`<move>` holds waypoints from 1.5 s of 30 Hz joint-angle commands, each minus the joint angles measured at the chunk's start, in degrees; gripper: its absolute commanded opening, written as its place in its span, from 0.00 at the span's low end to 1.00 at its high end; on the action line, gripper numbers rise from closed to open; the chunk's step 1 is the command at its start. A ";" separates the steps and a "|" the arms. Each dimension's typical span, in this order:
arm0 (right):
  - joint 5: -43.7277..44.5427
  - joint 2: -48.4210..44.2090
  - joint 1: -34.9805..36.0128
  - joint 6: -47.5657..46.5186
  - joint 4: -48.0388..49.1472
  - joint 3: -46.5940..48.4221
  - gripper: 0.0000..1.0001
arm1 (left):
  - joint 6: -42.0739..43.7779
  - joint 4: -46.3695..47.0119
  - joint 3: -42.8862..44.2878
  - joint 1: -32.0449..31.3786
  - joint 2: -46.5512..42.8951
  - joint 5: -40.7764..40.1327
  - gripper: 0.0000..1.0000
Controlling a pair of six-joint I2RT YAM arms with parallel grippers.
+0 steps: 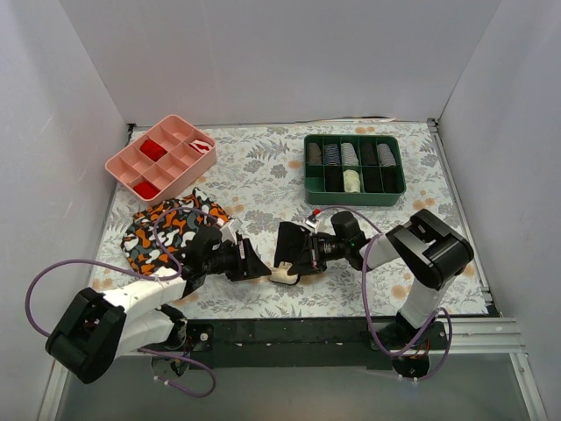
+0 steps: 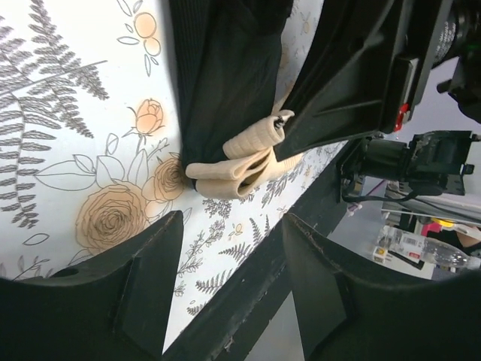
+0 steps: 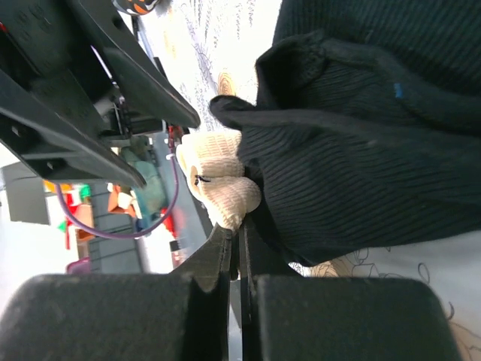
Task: Roll the underwear
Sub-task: Roll the underwear to the center of the board.
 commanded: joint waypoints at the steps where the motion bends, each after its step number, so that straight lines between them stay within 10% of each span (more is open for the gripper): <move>1: 0.13 2.84 -0.39 1.43 0.09 0.51 0.01 | -1.46 10.42 -2.62 -2.21 0.47 1.09 0.55; 24: 3.30 3.02 -1.44 -3.84 -8.87 1.47 0.01 | 0.82 24.84 -1.13 -6.62 19.54 -6.91 0.53; 33: 3.39 1.62 -1.36 -5.16 -8.43 1.03 0.02 | -0.23 28.01 -0.51 -6.97 27.36 -5.85 0.20; 40: 7.06 -6.88 -1.18 -13.93 -13.86 0.77 0.28 | 0.12 23.71 2.73 -8.55 27.45 -6.73 0.02; 45: 26.53 -20.60 0.66 -24.92 -34.51 2.35 0.55 | 2.22 16.33 6.16 -9.25 26.66 -6.12 0.00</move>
